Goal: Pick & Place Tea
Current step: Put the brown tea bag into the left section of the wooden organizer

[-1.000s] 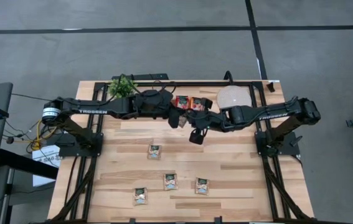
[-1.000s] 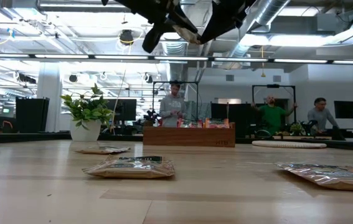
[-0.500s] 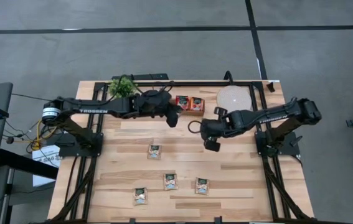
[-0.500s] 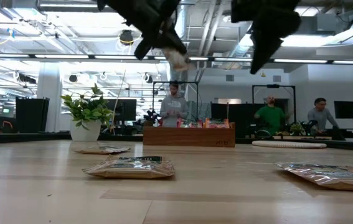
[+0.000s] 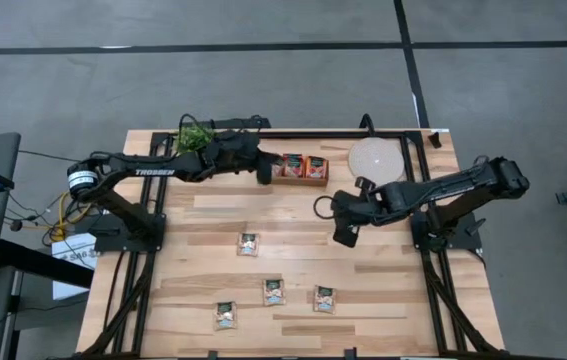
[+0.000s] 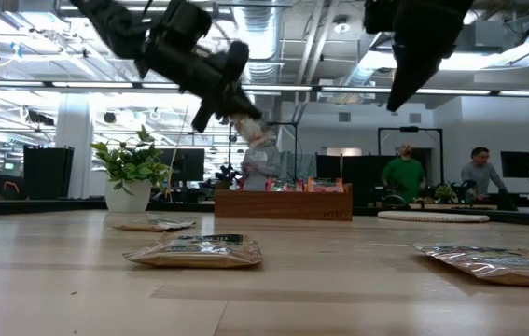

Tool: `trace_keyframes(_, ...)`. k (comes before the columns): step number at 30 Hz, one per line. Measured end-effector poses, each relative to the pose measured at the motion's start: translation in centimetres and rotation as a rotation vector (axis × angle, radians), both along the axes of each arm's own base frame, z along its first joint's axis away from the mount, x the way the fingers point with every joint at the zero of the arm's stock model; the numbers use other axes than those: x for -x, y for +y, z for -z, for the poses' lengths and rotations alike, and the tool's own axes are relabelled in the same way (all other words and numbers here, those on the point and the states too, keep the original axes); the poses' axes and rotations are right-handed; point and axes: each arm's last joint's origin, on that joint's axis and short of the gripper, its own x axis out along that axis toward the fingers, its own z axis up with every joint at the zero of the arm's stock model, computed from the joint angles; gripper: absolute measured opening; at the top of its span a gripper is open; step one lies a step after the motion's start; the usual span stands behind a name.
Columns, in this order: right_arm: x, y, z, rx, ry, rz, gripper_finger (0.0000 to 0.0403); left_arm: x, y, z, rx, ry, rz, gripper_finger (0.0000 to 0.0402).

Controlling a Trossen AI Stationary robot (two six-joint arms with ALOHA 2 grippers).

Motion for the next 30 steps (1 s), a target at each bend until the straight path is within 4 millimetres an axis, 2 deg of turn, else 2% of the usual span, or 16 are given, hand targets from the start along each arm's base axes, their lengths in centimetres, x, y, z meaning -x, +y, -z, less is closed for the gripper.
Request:
trace_keyframes(5,0.6,-0.7,-1.4,-0.015,-0.085,0.028,0.0000,2.3,1.9,2.3,0.030,-0.043,-0.099,0.0000)
trace_keyframes(9,0.5,-1.5,-2.0,-0.020,-0.144,0.060,0.0000,3.3,2.7,3.1,0.035,-0.049,-0.140,0.0000)
trace_keyframes(14,-0.2,-2.6,-2.0,-0.018,-0.181,0.104,0.0000,3.1,3.3,3.2,-0.012,-0.085,-0.143,0.0000)
trace_keyframes(17,-0.3,-3.1,-2.0,-0.018,-0.191,0.124,0.0000,2.5,3.9,4.1,-0.023,-0.129,-0.121,0.0000)
trace_keyframes(20,-0.3,-3.2,-2.0,-0.020,-0.195,0.130,0.0000,2.0,4.8,5.8,0.016,-0.161,-0.063,0.0000)
trace_keyframes(24,-0.3,-3.2,-2.0,-0.022,-0.197,0.128,0.0000,2.1,6.4,7.1,0.089,-0.270,-0.027,0.0000)
trace_keyframes(30,-0.3,-3.2,-2.0,-0.030,-0.200,0.137,0.0000,2.8,7.7,7.8,0.132,-0.289,-0.039,0.0000)
